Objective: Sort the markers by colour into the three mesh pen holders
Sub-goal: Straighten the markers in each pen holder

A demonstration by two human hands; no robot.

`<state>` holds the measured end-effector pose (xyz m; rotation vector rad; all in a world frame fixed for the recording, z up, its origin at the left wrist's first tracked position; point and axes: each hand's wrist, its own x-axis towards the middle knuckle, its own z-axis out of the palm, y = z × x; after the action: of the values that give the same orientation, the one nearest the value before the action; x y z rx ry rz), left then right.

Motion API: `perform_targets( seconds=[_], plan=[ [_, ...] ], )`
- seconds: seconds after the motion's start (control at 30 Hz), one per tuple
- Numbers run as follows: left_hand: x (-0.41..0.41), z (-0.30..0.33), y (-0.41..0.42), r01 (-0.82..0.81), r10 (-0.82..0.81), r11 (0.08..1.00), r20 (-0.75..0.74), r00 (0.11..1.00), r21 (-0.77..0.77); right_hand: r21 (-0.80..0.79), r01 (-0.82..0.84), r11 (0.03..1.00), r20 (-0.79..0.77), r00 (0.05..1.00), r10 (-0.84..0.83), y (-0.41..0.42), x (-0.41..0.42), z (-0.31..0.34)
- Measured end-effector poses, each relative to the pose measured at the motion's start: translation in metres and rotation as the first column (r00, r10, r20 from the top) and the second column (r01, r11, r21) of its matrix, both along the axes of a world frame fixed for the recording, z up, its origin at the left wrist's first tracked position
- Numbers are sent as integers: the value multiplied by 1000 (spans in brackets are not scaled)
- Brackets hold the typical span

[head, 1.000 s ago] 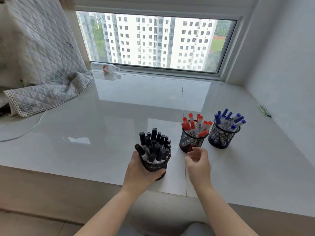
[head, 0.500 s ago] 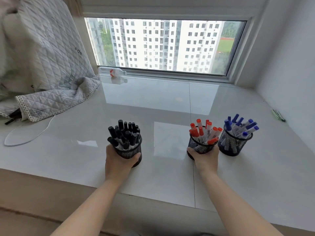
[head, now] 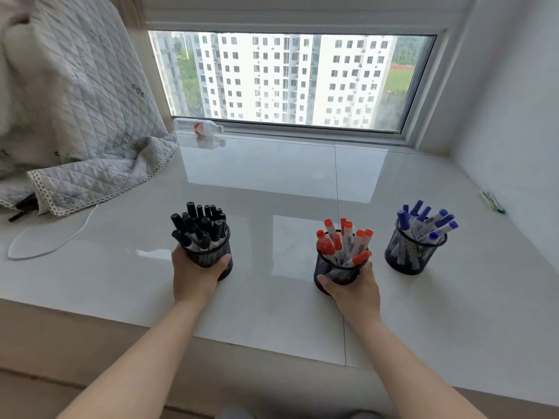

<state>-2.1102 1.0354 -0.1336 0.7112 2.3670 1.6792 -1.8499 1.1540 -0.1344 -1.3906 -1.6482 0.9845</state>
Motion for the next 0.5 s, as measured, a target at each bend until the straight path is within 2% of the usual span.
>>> perform_targets(
  seconds=[0.07, 0.2, 0.33, 0.4, 0.5],
  plan=[
    [5, 1, 0, -9, 8, 1000, 26, 1000, 8, 0, -25, 1000, 0, 1000, 25, -8, 1, 0],
    [29, 3, -7, -133, 136, 991, 148, 980, -35, -9, -81, 997, 5, 997, 81, -25, 3, 2],
    [57, 5, -20, -181, 171, 983, 206, 964, 31, -26, -121, 992, -9, 993, 121, -42, 5, 1],
    [67, 8, -24, -133, 124, 991, 231, 965, 25, -30, -134, 991, -18, 991, 133, -49, 6, 1],
    [82, 11, -29, 50, -50, 999, 211, 976, 2, -33, -163, 986, -33, 986, 162, -59, 9, 2]
  ],
)
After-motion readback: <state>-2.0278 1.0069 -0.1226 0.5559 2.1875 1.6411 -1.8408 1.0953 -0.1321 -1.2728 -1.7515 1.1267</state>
